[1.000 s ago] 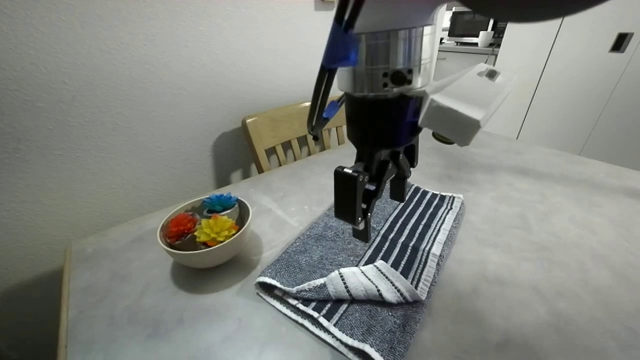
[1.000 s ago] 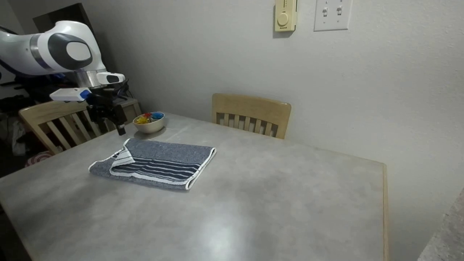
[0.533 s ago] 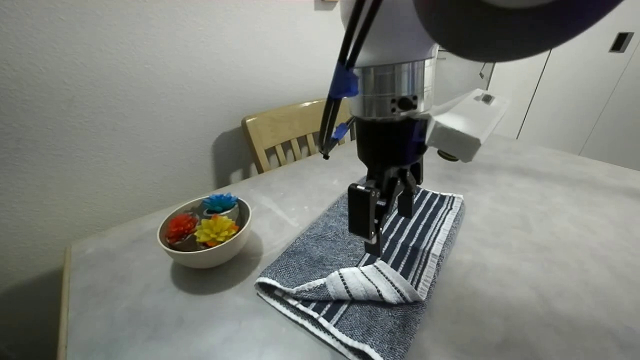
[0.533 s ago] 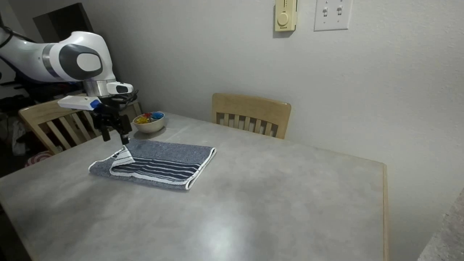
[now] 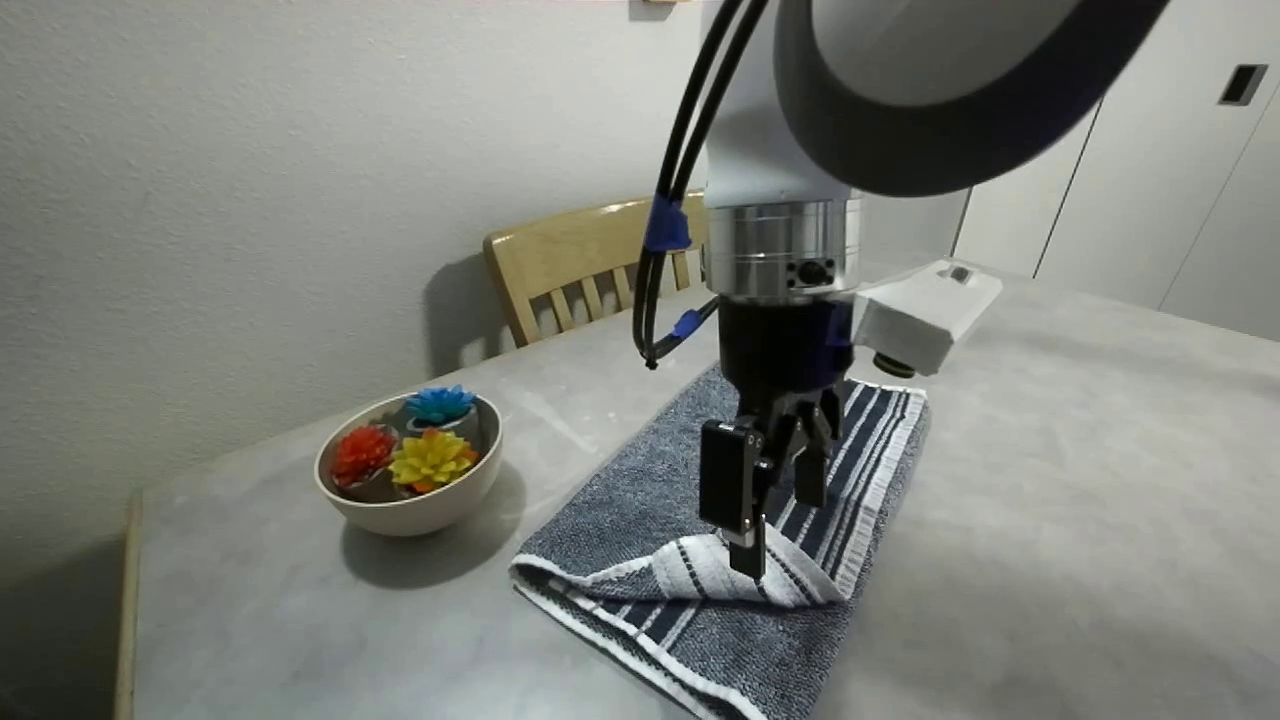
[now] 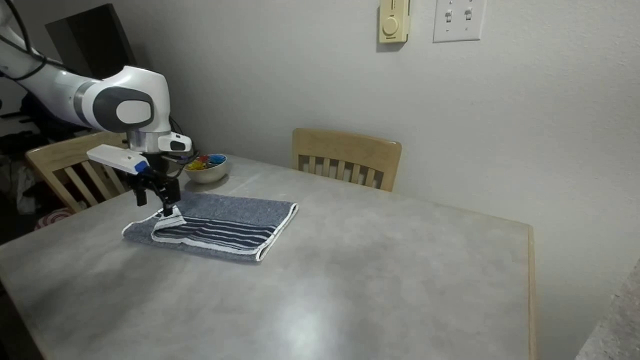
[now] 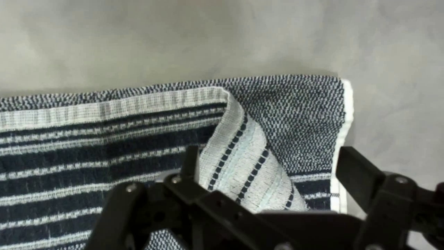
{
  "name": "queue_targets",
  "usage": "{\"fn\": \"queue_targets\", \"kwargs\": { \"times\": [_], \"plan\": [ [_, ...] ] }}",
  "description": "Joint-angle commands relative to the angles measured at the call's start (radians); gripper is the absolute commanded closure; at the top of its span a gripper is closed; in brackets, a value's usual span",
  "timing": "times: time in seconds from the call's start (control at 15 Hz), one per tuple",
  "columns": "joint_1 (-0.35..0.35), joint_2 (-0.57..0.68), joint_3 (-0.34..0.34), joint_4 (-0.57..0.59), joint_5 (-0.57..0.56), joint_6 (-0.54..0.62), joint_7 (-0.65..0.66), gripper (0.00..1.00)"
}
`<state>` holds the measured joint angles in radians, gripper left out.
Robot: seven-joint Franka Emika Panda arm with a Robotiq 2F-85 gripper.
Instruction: Unfold the gray towel once
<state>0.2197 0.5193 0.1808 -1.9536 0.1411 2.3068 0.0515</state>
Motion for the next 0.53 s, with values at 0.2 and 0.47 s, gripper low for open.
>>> {"fn": "queue_targets", "kwargs": {
  "times": [0.2,0.47],
  "plan": [
    [-0.037,0.04,0.03,-0.021,0.117,0.024,-0.016,0.0],
    [-0.029,0.044,0.027,-0.036,0.173,0.047,0.015,0.0]
  ]
}}
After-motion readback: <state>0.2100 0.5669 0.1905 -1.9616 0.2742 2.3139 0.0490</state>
